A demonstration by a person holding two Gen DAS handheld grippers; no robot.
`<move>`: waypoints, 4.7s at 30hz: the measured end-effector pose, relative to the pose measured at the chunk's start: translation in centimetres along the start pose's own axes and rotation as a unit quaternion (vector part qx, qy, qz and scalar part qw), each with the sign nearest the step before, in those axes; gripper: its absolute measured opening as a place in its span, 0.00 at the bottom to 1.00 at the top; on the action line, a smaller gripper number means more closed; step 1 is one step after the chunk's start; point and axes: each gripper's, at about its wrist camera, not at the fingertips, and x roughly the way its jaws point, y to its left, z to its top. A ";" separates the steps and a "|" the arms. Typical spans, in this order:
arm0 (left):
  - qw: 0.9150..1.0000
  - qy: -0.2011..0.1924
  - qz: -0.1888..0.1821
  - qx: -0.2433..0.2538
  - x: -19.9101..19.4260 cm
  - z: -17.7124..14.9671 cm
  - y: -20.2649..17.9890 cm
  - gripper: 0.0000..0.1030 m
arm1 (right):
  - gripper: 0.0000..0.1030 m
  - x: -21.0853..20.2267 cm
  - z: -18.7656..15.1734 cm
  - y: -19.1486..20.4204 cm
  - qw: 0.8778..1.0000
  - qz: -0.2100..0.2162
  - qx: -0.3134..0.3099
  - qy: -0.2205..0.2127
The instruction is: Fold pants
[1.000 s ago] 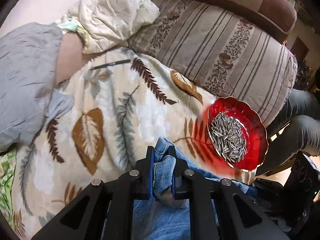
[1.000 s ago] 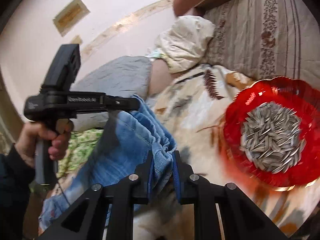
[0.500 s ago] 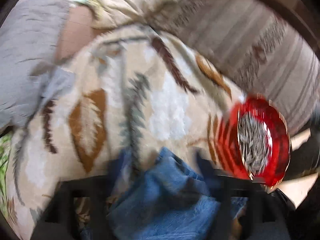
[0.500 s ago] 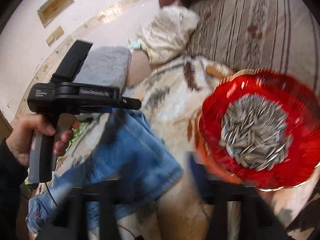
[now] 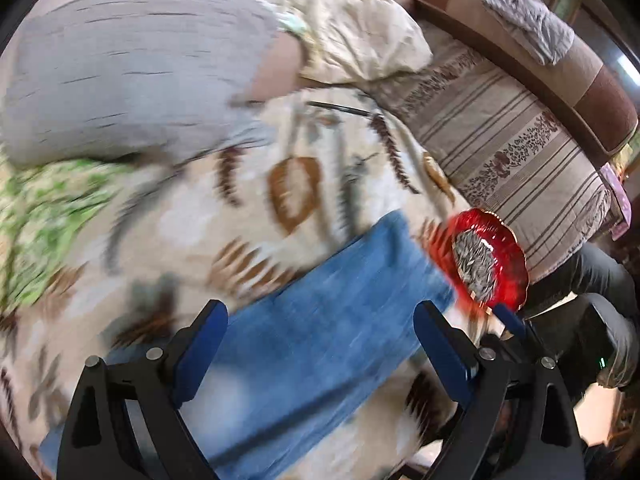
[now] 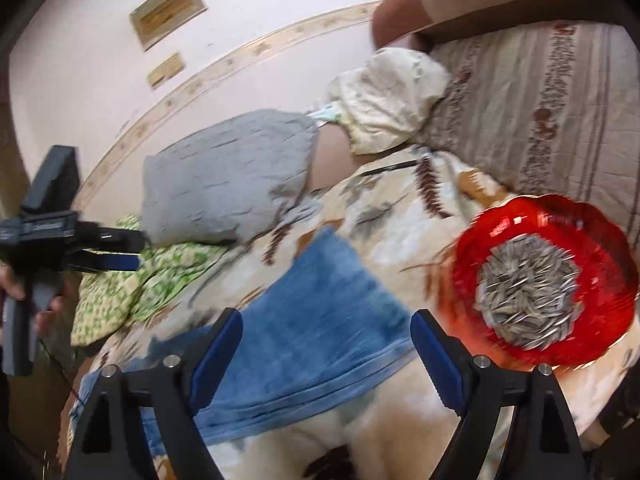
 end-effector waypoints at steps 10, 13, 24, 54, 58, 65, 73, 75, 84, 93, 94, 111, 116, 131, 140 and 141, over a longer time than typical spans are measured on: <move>0.995 0.025 0.083 -0.038 -7.3 -9.6 9.4 0.92 | 0.86 1.9 -4.1 4.6 0.996 0.048 -0.023 0.067; 0.996 0.033 0.081 -0.020 -6.8 -10.4 9.7 0.92 | 0.86 1.7 -5.0 3.3 0.997 0.030 0.013 0.071; 0.994 0.049 0.002 0.097 2.7 -2.5 0.9 0.92 | 0.86 0.9 -4.5 -3.5 0.987 -0.026 0.150 0.043; 0.968 0.188 -0.030 0.161 22.4 8.8 -11.2 0.18 | 0.23 8.8 -3.4 -8.1 0.973 -0.023 0.228 0.037; 0.973 0.165 -0.047 0.156 20.1 8.7 -10.6 0.16 | 0.22 7.4 -2.7 -6.2 0.986 -0.035 0.163 0.009; 0.982 0.095 -0.130 0.102 13.4 7.1 -6.7 0.16 | 0.22 3.6 -2.8 0.7 0.994 -0.079 -0.029 -0.074; 0.978 0.039 -0.203 -0.018 8.2 0.5 4.2 0.16 | 0.22 2.2 -7.2 11.4 0.956 -0.064 -0.258 -0.125; 0.979 0.038 -0.197 -0.041 8.1 -1.3 6.8 0.17 | 0.22 3.0 -8.8 13.9 0.946 -0.040 -0.303 -0.112; 0.975 0.078 -0.124 -0.167 12.3 -7.6 17.0 0.18 | 0.27 10.9 -15.9 20.1 0.895 -0.012 -0.439 0.076; 0.970 0.021 -0.150 -0.190 6.0 -10.8 15.9 0.84 | 0.79 1.9 -15.3 18.2 0.879 0.049 -0.474 -0.013; 0.970 0.019 -0.151 -0.188 5.5 -11.1 15.6 0.85 | 0.80 0.7 -14.8 17.3 0.877 0.051 -0.477 -0.024; 0.948 0.062 -0.136 -0.280 12.2 -8.0 12.0 0.86 | 0.29 8.2 -11.9 13.5 0.846 0.026 -0.530 0.049; 0.971 0.053 -0.111 -0.205 10.1 -7.5 10.2 0.12 | 0.17 7.1 -13.7 13.3 0.826 0.016 -0.563 0.021; 0.962 0.035 -0.109 -0.249 10.6 -11.6 15.4 0.60 | 0.42 6.1 -19.1 14.4 0.696 -0.005 -0.718 -0.034; 0.965 0.001 -0.096 -0.245 2.5 -16.0 13.6 0.95 | 0.93 1.6 -7.8 12.6 0.820 0.078 -0.567 -0.016; 0.965 0.005 -0.089 -0.245 2.1 -16.6 12.9 0.95 | 0.93 2.0 -6.3 12.5 0.831 0.091 -0.549 0.001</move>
